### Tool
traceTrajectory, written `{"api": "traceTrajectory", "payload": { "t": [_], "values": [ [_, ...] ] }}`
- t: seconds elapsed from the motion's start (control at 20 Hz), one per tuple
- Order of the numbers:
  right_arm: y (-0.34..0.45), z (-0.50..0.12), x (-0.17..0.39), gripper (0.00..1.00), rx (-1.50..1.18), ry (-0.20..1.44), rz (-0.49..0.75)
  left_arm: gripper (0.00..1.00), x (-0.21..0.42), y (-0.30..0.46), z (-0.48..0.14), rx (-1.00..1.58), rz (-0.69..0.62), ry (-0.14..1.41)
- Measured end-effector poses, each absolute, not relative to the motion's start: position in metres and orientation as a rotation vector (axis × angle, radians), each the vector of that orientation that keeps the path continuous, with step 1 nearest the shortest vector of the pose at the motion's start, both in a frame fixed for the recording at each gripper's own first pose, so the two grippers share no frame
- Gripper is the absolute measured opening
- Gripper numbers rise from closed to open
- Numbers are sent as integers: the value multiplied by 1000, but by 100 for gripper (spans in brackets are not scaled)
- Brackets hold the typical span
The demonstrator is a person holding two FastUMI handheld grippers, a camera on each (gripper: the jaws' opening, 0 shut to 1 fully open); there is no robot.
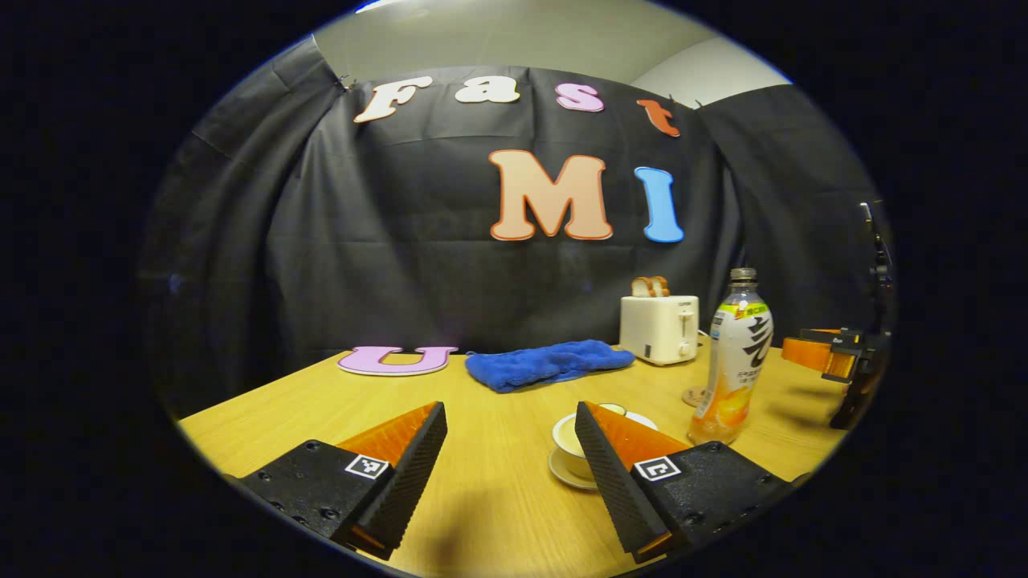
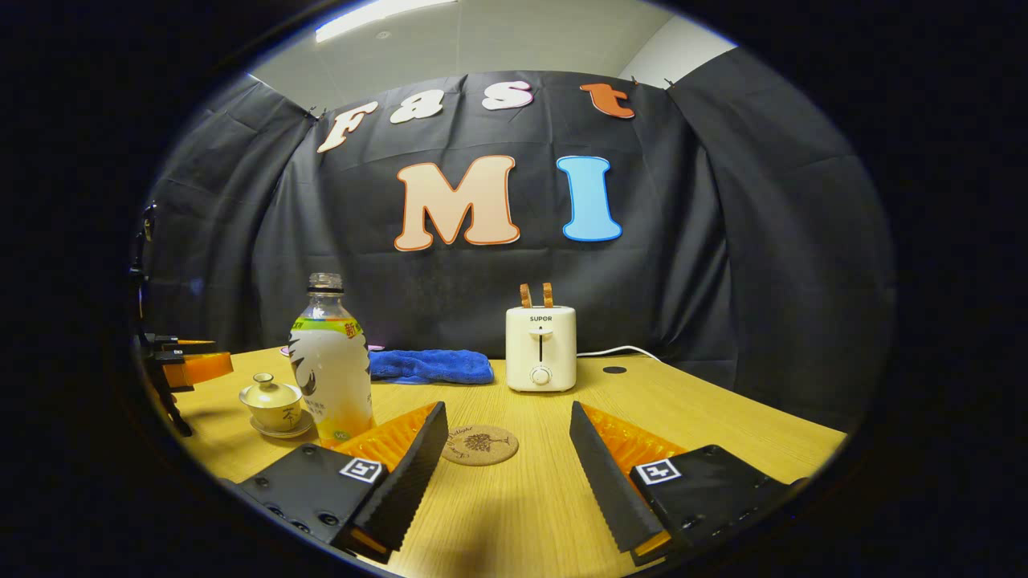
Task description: Open the teacup lid with one hand, grasp the water bottle and pour water into the teacup with the other hand; after pouring, place the water bottle on the coaster and then close the teacup lid.
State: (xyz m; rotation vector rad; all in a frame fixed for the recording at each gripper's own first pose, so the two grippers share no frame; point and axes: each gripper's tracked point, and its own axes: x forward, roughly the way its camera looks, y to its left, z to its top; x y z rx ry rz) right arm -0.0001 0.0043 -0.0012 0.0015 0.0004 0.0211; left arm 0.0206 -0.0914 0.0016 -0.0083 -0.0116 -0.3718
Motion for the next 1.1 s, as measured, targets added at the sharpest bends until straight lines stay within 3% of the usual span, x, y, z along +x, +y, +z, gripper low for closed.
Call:
{"api": "traceTrajectory", "payload": {
  "t": [0.05, 0.5, 0.65, 0.85, 0.95, 1.05, 1.1],
  "values": [
    [4, -1, 0, 97, 2, 0, 21, 94, 21, -98, 2, -10, -399, -12],
    [4, -1, 0, 94, 1, 1, 23, 92, 26, -153, 1, -13, -574, -9],
    [4, -2, -1, 100, 2, 0, 24, 80, 27, -161, 1, -11, -609, -8],
    [4, -2, 0, 94, 2, 0, 25, 69, 30, -165, -1, -9, -624, 1],
    [4, -2, 0, 97, 2, 0, 25, 61, 31, -167, -3, -1, -623, 19],
    [4, -2, 0, 94, 2, 0, 25, 59, 35, -171, -10, 17, -627, 54],
    [4, -2, 0, 97, 2, 0, 25, 59, 36, -172, -14, 28, -626, 76]
  ]
}}
